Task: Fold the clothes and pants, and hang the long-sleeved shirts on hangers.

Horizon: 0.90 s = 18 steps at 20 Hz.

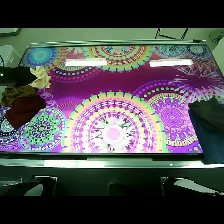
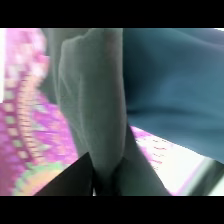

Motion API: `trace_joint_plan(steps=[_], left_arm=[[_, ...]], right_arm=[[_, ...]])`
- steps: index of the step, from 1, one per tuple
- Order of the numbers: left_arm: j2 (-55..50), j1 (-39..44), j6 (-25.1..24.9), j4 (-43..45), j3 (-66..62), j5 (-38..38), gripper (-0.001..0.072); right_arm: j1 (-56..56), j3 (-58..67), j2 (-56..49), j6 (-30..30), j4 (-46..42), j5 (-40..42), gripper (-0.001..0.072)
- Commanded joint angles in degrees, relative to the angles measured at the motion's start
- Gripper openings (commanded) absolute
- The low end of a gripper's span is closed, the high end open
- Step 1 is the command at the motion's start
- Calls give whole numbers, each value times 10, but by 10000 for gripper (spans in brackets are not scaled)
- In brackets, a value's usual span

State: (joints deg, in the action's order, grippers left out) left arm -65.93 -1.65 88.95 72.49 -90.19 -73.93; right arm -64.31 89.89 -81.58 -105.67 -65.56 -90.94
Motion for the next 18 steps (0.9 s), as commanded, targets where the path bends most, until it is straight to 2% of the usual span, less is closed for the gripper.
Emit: trace_joint_plan(steps=[1, 4, 8, 15, 16, 17, 18], left_arm=[[0, 0, 0, 0, 0, 0, 28], [0, 0, 0, 0, 0, -1, 28], [0, 0, 2, 0, 0, 0, 28], [0, 0, 2, 0, 0, 0, 27], [0, 0, 2, 0, 0, 0, 27], [0, 0, 2, 0, 0, 0, 27], [0, 0, 2, 0, 0, 0, 28]], right_arm=[[-4, -80, 4, 32, -93, -28, 48], [-4, -155, 5, 35, -141, 19, 48], [-4, -192, 3, 41, -183, 66, 48], [-4, -220, 7, 41, -186, 18, 50], [-4, -220, 8, 41, -188, 7, 84], [-3, -220, 9, 42, -192, 0, 275], [-3, -219, 9, 52, -191, -4, 514]])
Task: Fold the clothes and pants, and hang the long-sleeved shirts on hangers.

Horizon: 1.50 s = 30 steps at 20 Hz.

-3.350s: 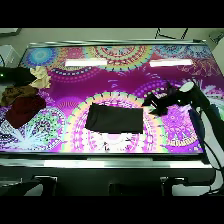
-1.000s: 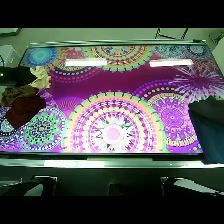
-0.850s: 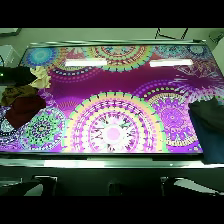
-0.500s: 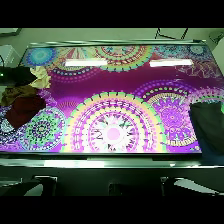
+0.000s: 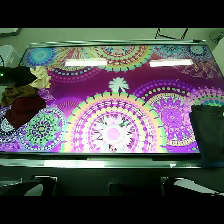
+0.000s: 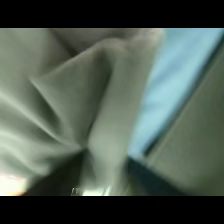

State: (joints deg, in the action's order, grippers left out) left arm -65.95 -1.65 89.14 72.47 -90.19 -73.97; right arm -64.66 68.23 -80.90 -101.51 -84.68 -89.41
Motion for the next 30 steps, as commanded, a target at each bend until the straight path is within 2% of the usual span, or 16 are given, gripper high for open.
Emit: trace_joint_plan(steps=[1, 3, 5, 8, 9, 10, 12, 13, 14, 15, 16, 17, 18, 20, 22, 30], left_arm=[[0, 0, 0, 0, 0, 0, 27], [0, -1, 0, 0, 0, 1, 27], [0, 0, 0, -16, -3, 15, 27], [0, 11, -9, -20, -19, 120, 25], [-4, 23, -8, 22, -24, 160, 25], [-13, 39, 8, 104, -26, 186, 25], [-51, 58, 94, 254, -25, 143, 26], [-76, 57, 109, 259, -25, 92, 51], [-103, 55, 110, 238, -25, 34, 290], [-131, 55, 107, 205, -22, -41, 679], [-159, 55, 70, 167, -12, -125, 706], [-173, 57, 45, 134, 12, -167, 706], [-166, 59, 31, 98, 54, -159, 706], [-110, 67, 50, 79, 151, -44, 706], [-61, 71, 56, 86, 227, 47, 705], [-55, 71, 54, 91, 253, 45, 706]], right_arm=[[0, 6, 2, 34, 2, -27, 709], [0, 61, 2, 51, 5, -40, 708], [0, 167, 2, 66, 70, -22, 703], [46, 338, 2, 88, 172, 81, 699], [85, 382, 2, 100, 182, 117, 692], [132, 410, 2, 105, 180, 135, 675], [251, 417, 2, 109, 174, 121, 676], [308, 410, -5, 109, 165, 91, 678], [362, 391, -14, 110, 160, 57, 694], [412, 358, -23, 110, 160, 17, 696], [453, 320, -29, 109, 160, -8, 695], [490, 270, -29, 109, 160, -17, 693], [521, 223, -25, 109, 152, -16, 688], [564, 156, -14, 106, 105, 2, 681], [591, 119, -11, 79, 46, 12, 679], [593, 113, -10, 66, 41, 10, 679]])
